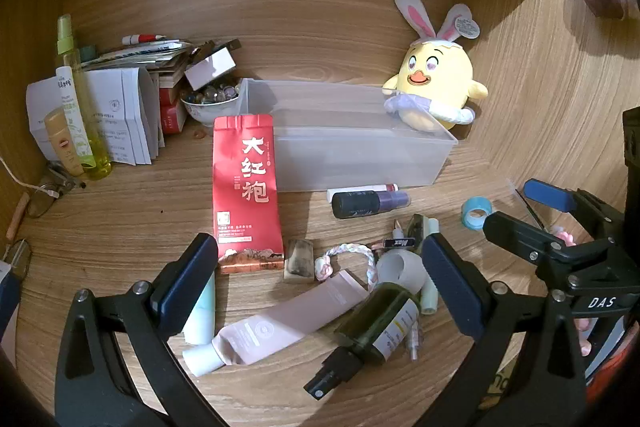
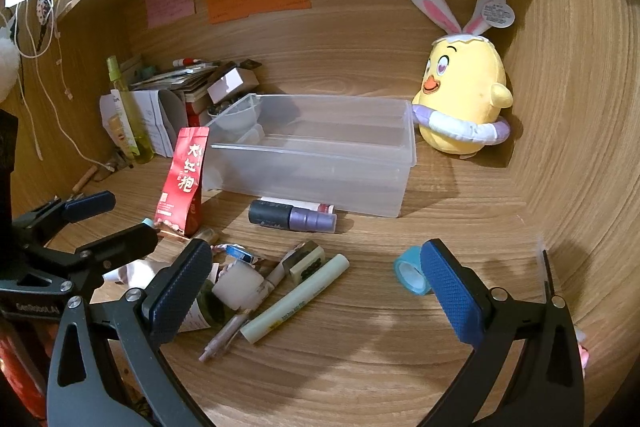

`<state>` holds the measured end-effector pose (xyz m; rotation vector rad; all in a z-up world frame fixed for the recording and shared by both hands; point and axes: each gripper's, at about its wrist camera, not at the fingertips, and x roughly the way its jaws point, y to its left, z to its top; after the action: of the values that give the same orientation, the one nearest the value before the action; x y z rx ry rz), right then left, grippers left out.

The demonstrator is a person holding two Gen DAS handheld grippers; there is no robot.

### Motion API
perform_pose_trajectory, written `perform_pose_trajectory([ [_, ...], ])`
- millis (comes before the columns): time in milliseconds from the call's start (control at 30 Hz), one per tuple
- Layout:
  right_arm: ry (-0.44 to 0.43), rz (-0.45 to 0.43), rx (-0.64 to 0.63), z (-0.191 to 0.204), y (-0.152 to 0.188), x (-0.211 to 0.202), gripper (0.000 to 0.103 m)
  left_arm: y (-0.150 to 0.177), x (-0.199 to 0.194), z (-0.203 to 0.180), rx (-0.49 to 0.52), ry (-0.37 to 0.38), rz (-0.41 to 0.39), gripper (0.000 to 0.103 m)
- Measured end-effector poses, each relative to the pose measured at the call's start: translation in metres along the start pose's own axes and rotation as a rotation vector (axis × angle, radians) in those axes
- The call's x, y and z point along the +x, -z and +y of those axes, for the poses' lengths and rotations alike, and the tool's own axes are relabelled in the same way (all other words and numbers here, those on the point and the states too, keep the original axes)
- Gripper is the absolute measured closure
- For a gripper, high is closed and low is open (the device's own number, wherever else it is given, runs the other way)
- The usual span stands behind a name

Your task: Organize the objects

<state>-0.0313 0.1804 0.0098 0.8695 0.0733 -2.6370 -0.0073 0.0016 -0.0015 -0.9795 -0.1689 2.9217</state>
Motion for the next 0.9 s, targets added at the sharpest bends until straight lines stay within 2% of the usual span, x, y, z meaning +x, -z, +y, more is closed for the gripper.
perform_pose_trajectory([
  [900, 0.002, 0.013, -0.002, -0.0024, 0.0017, -0.0025, 0.000, 0.0036, -0.0039, -0.0026, 0.005, 0.016, 0.006, 0.000],
])
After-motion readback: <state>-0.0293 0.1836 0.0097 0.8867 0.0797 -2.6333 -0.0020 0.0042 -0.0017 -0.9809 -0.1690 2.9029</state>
